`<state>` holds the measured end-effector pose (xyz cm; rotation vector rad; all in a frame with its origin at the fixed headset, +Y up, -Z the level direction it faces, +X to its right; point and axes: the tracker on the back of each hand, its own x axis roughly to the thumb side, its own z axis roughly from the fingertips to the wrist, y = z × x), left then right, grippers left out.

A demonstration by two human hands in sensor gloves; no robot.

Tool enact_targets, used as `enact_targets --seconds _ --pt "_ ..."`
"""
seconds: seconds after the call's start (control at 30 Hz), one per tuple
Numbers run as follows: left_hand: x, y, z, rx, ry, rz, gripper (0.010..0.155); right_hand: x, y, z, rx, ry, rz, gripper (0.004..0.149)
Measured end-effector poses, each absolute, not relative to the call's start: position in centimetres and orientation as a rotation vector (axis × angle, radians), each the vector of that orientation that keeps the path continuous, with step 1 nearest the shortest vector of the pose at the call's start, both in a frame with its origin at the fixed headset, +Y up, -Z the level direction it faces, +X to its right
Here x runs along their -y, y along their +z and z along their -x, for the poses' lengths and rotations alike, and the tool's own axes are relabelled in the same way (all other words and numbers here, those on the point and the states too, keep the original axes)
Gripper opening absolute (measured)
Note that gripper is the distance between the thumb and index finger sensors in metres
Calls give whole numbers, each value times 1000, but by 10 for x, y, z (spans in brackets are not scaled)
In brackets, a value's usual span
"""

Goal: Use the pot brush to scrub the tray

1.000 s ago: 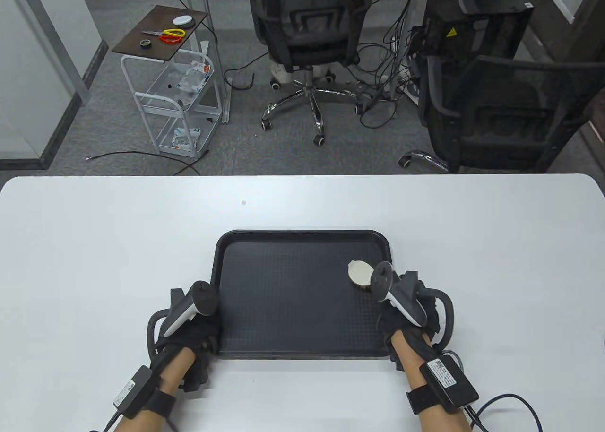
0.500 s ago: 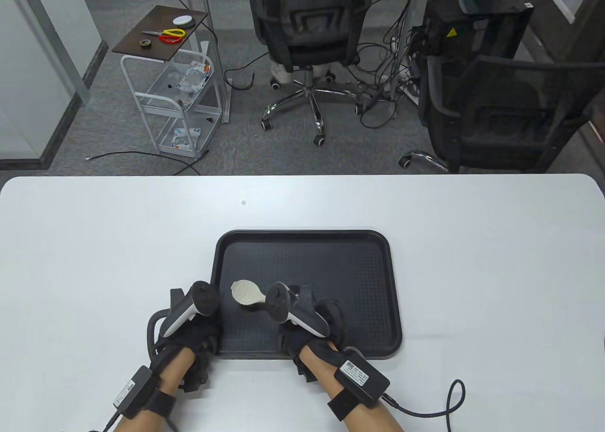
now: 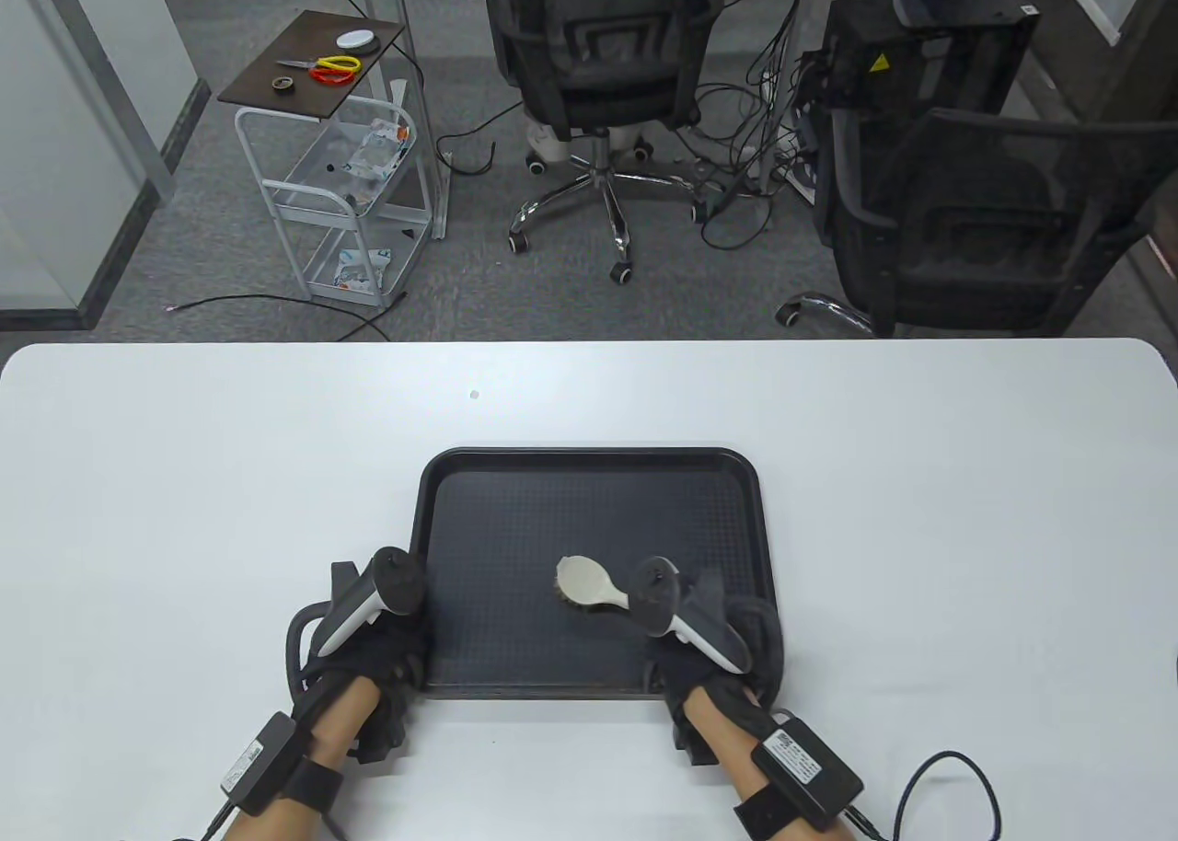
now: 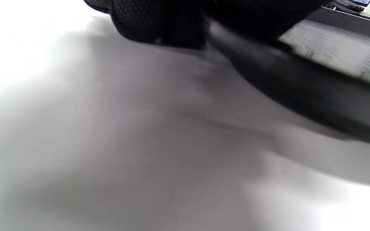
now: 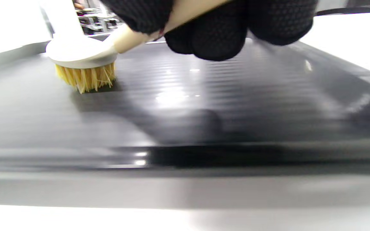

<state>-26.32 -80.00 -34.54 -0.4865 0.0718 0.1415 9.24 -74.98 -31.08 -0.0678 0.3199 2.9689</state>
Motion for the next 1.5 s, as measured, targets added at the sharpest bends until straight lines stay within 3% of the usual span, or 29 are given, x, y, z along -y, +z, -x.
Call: enact_targets --seconds 0.23,0.37,0.47,0.77,1.0,1.2,1.37,1.5 --pt "800 -346 263 -71 145 489 77 739 -303 -180 -338 3021 377 52" --pt "800 -346 263 -71 145 489 77 735 -302 -194 -366 3021 419 52" --pt "800 -346 263 -71 143 489 77 726 -302 -177 -314 3092 375 51" --pt "800 -346 263 -71 142 488 76 710 -295 -80 -113 3073 -23 52" --pt "800 -346 263 -71 140 487 76 730 -293 2 -171 2974 -268 52" --pt "800 -346 263 -70 141 488 76 751 -288 44 -186 3009 -390 52" --pt "800 -346 263 -70 140 487 76 749 -284 36 -199 3038 -409 52" --pt "800 -346 263 -72 135 485 76 747 -281 -5 -263 3036 -306 51"
